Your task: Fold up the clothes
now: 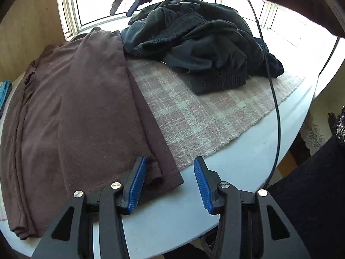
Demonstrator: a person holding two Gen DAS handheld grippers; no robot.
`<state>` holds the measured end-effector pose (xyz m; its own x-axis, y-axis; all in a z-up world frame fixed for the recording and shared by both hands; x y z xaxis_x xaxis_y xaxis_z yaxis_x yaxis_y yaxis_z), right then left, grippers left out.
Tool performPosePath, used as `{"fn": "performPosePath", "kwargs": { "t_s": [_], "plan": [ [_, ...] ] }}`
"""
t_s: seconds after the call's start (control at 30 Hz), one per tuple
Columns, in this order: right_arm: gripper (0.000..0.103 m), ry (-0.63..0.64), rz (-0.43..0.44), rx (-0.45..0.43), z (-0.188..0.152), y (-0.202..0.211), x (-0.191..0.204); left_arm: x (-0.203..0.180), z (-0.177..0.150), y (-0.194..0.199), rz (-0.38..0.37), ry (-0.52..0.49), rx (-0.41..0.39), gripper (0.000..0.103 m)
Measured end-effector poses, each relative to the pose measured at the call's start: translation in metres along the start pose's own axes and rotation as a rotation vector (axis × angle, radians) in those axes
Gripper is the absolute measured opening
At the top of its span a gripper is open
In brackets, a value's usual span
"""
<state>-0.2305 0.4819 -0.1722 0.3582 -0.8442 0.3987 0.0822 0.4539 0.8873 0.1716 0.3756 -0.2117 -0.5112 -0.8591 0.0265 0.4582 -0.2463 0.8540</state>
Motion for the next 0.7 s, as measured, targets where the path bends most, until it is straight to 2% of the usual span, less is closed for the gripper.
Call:
{"fn": "performPosePath", "kwargs": {
  "t_s": [0.1, 0.17, 0.2, 0.27, 0.33, 0.47, 0.57, 0.63, 0.67, 0.7],
  "plan": [
    [0.050, 0.015, -0.010, 0.016, 0.003, -0.008, -0.003, 0.001, 0.000, -0.003, 0.025, -0.020, -0.015, 0.042],
    [0.050, 0.028, -0.017, 0.031, 0.006, -0.016, -0.003, 0.008, 0.002, -0.001, 0.036, 0.007, -0.024, 0.024],
    [0.050, 0.034, -0.021, 0.038, 0.008, -0.021, -0.004, 0.013, 0.003, -0.001, 0.017, 0.040, -0.022, 0.022],
    [0.050, 0.048, -0.028, 0.053, 0.011, -0.029, -0.004, 0.026, 0.005, 0.002, -0.051, 0.142, -0.025, 0.011],
    [0.050, 0.064, -0.037, 0.074, 0.013, -0.040, -0.005, 0.036, 0.006, 0.005, -0.094, 0.223, -0.036, 0.011],
    [0.050, 0.086, -0.006, 0.120, 0.011, -0.059, -0.005, 0.041, 0.007, 0.018, -0.100, 0.260, -0.067, 0.010],
    [0.049, 0.106, -0.004, 0.131, 0.009, -0.066, -0.004, 0.050, 0.008, 0.025, -0.147, 0.328, -0.094, 0.010],
    [0.034, 0.109, 0.004, 0.137, 0.008, -0.068, -0.003, 0.058, 0.009, 0.028, -0.188, 0.383, -0.112, 0.010],
    [0.022, 0.083, 0.027, 0.133, 0.010, -0.063, -0.003, 0.063, 0.008, 0.030, -0.218, 0.424, -0.123, 0.010],
    [0.021, 0.058, 0.050, 0.129, 0.013, -0.058, -0.003, 0.069, 0.006, 0.033, -0.239, 0.464, -0.139, 0.010]
  ]
}}
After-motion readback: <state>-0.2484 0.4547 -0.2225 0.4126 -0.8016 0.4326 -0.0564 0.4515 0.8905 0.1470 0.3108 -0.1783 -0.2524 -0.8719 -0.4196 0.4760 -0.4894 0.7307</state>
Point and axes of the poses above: each gripper's, at about its wrist camera, not at the fingertips, and y roughly against the way its jaws point, x to its left, z to its top, the point moved 5 cm from there along -y, roughly the way its jaws point, and after that the axes turned 4 degrees about z, right-handed, at the moved point
